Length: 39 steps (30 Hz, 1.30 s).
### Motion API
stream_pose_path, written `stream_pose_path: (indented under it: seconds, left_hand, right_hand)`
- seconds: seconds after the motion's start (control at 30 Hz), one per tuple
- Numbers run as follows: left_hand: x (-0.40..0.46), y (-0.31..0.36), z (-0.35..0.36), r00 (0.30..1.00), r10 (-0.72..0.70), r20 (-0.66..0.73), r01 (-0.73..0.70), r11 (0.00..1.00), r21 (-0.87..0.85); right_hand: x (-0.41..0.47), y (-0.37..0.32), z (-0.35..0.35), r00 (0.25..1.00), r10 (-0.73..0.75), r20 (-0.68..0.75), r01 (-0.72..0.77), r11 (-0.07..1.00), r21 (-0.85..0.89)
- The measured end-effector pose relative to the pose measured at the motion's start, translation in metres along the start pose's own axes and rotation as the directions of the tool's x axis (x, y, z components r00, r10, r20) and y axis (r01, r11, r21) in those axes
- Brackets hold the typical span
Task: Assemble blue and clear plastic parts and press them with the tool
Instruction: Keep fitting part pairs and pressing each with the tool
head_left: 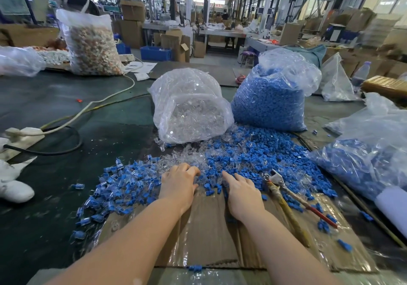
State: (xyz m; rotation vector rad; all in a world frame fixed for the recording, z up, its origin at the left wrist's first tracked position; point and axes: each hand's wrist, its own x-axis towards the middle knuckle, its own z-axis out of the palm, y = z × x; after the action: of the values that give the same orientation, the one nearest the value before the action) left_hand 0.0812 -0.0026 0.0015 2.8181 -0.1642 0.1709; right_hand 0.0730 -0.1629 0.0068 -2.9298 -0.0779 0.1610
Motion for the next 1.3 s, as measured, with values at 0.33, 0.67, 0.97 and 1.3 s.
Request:
stream_pose_path:
  seconds: [0.33,0.67,0.97,1.3]
  left_hand:
    - [-0.018,0.012,0.004,0.992,0.109,-0.069,-0.115,0.99,-0.087]
    - [-0.041,0.022,0.016,0.987,0.107,-0.119,-0.129,0.974,-0.189]
    - [-0.048,0.026,0.007,0.985,0.072,-0.154,-0.095,0.984,-0.152]
    - [-0.051,0.047,-0.013,0.977,-0.186,0.106,0.187,0.504,-0.843]
  right_hand:
    - [-0.005,-0.001,0.006,0.962,-0.177,-0.209,0.196,0.978,0.076]
    - [-0.03,0.009,0.014,0.933,-0.133,-0.335,0.19,0.971,0.145]
    - [-0.042,0.01,0.008,0.917,-0.016,-0.398,0.104,0.974,0.2]
    - [-0.05,-0.005,-0.003,0.894,-0.053,-0.445,0.295,0.817,0.495]
